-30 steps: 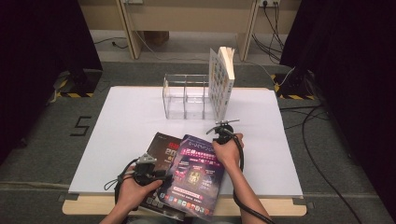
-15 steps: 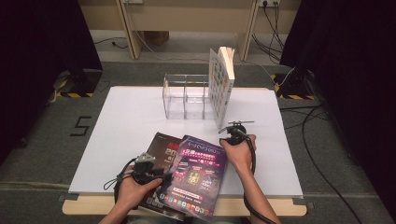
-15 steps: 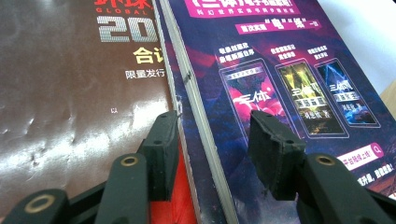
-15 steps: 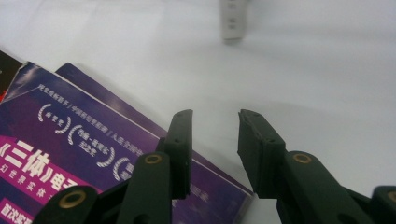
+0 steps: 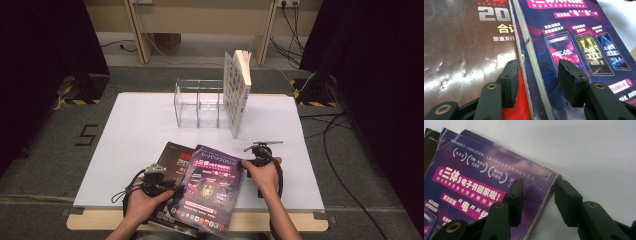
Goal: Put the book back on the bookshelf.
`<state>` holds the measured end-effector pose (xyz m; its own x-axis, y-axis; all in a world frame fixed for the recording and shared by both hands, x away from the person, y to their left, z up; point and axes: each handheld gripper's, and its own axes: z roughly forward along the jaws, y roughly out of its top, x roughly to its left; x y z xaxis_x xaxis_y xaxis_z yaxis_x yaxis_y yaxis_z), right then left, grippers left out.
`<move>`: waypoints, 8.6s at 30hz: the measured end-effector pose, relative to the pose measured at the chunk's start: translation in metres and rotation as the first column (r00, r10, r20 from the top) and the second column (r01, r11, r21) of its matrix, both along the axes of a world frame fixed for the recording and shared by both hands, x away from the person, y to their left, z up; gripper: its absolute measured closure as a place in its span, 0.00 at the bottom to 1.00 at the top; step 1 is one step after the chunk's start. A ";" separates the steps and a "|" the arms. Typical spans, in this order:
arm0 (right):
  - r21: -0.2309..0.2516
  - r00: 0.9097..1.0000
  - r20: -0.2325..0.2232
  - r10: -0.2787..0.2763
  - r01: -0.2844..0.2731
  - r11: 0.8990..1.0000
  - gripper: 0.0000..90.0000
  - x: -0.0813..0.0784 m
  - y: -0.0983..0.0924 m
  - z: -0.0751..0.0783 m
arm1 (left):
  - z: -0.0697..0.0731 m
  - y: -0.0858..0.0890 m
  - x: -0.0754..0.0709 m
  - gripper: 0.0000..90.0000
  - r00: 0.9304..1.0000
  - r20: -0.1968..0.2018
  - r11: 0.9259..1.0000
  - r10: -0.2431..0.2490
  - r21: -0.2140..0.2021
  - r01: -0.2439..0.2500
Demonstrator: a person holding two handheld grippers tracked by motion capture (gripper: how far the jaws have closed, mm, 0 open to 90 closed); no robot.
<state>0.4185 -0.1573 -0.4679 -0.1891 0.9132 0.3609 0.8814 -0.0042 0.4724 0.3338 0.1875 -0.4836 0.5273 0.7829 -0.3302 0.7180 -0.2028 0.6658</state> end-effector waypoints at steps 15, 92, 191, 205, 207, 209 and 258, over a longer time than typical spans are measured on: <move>0.012 0.999 -0.026 -0.043 0.043 0.999 0.64 -0.013 0.007 -0.001 | -0.002 -0.003 0.002 0.58 0.999 -0.039 1.000 0.000 -0.028 -0.001; 0.018 0.999 -0.041 -0.027 0.028 0.999 0.63 0.020 0.013 -0.001 | 0.008 -0.025 0.005 0.78 0.997 0.037 0.993 -0.067 0.100 0.063; 0.306 0.997 0.058 0.048 -0.064 0.950 0.92 0.013 0.013 0.033 | 0.009 -0.014 -0.001 0.79 0.993 0.101 0.997 -0.058 0.056 0.052; 0.316 0.981 0.193 0.036 -0.097 0.944 0.93 0.001 0.023 0.062 | 0.016 0.020 -0.011 0.72 0.973 0.222 0.998 0.063 -0.040 -0.056; 0.310 0.974 0.223 0.029 -0.099 0.946 0.93 -0.001 0.024 0.069 | 0.016 0.023 -0.011 0.71 0.969 0.236 0.997 0.075 -0.047 -0.066; 0.312 0.968 0.251 0.018 -0.098 0.945 0.93 -0.003 0.024 0.076 | 0.015 0.026 -0.010 0.71 0.965 0.245 0.995 0.095 -0.057 -0.083; 0.156 0.727 0.683 -0.068 -0.055 0.986 0.93 0.018 0.066 0.169 | 0.010 0.032 -0.017 0.64 0.940 0.302 0.987 0.155 -0.080 -0.137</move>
